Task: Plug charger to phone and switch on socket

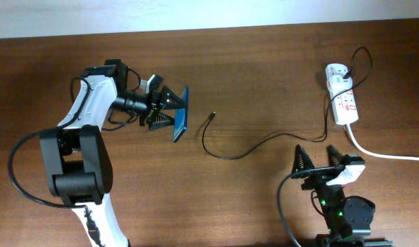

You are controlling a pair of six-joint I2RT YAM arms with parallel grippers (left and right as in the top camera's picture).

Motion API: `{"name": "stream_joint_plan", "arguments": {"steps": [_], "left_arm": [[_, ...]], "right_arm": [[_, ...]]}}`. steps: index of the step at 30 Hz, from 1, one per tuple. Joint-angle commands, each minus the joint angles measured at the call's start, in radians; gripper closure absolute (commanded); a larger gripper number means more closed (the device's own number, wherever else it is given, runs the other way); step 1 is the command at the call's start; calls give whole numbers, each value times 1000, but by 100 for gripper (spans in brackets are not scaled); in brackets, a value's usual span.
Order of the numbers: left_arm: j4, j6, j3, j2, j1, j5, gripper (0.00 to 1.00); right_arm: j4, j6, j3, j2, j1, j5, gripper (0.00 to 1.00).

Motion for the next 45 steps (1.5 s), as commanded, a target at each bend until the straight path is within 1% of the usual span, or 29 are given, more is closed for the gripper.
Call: {"name": "stream_joint_plan", "arguments": {"steps": [1, 2, 4, 5, 9, 10, 13, 15, 17, 18, 20, 21, 23, 26, 28, 29, 31, 32, 33, 34, 35, 36, 37, 39, 41, 42, 43, 45], "left_arm": [[-5, -35, 25, 5, 3, 101, 53], [-4, -35, 25, 5, 3, 125, 52], [-5, -35, 25, 5, 3, 128, 51], [-5, -36, 25, 5, 3, 128, 51], [-5, -35, 25, 5, 3, 127, 51], [-5, -35, 25, 5, 3, 127, 51], [-5, -40, 25, 5, 3, 127, 51], [-3, -54, 25, 5, 3, 127, 51], [-4, -55, 25, 5, 3, 127, 51], [-3, -55, 25, 5, 3, 127, 51], [-3, -58, 25, 5, 3, 128, 51], [-3, -69, 25, 5, 3, 127, 51], [-3, -77, 25, 5, 3, 128, 52], [-4, -78, 25, 5, 3, 128, 52], [-4, -80, 25, 5, 3, 128, 52], [-4, -80, 25, 5, 3, 128, 52], [-4, -80, 25, 5, 3, 128, 52], [-4, -80, 25, 5, 3, 128, 52], [-4, -80, 25, 5, 3, 128, 52], [-4, -80, 25, 5, 3, 128, 52], [-5, -80, 25, 5, 3, 128, 52], [-4, -80, 25, 5, 3, 128, 52], [-4, -80, 25, 5, 3, 128, 51], [-4, -83, 25, 5, 3, 151, 52], [-4, -84, 25, 5, 3, 174, 52], [-5, -84, 25, 5, 3, 177, 52], [-5, -84, 25, 5, 3, 177, 52], [-9, -84, 25, 5, 3, 177, 52]], "right_arm": [[2, 357, -5, -8, -2, -252, 1], [3, 355, -5, -8, -2, -232, 1], [42, 353, -5, -8, -2, -142, 1], [56, 326, -5, -8, -2, -140, 1], [30, 325, 0, -6, -2, -117, 2], [-3, 325, 19, -6, -2, -118, 2], [-175, 304, 128, 0, -2, -117, 2], [-322, 289, 223, 38, -2, -117, 2], [-405, 204, 319, 104, -2, -126, 2], [-418, 171, 373, 139, -2, -125, 2], [-424, 163, 491, 230, -2, -126, 2], [-448, 163, 575, 305, -2, -126, 2], [-491, 167, 671, 399, 10, -129, 2], [-560, 201, 832, 581, 113, -117, 2], [-560, 202, 901, 693, 241, -73, 2], [-560, 222, 922, 739, 311, -12, 2], [-545, 311, 949, 863, 550, 259, 2], [-520, 353, 949, 905, 645, 366, 2], [-472, 363, 949, 954, 739, 453, 2], [-372, 362, 949, 1028, 851, 533, 2], [-286, 362, 949, 1078, 903, 557, 1], [-180, 363, 949, 1137, 939, 555, 1], [-124, 363, 949, 1181, 960, 556, 1], [-42, 346, 949, 1290, 973, 571, 1], [47, 266, 949, 1424, 974, 635, 1], [92, 264, 949, 1480, 974, 642, 2], [130, 264, 949, 1519, 980, 648, 1], [145, 265, 949, 1542, 1007, 761, 1]]}}
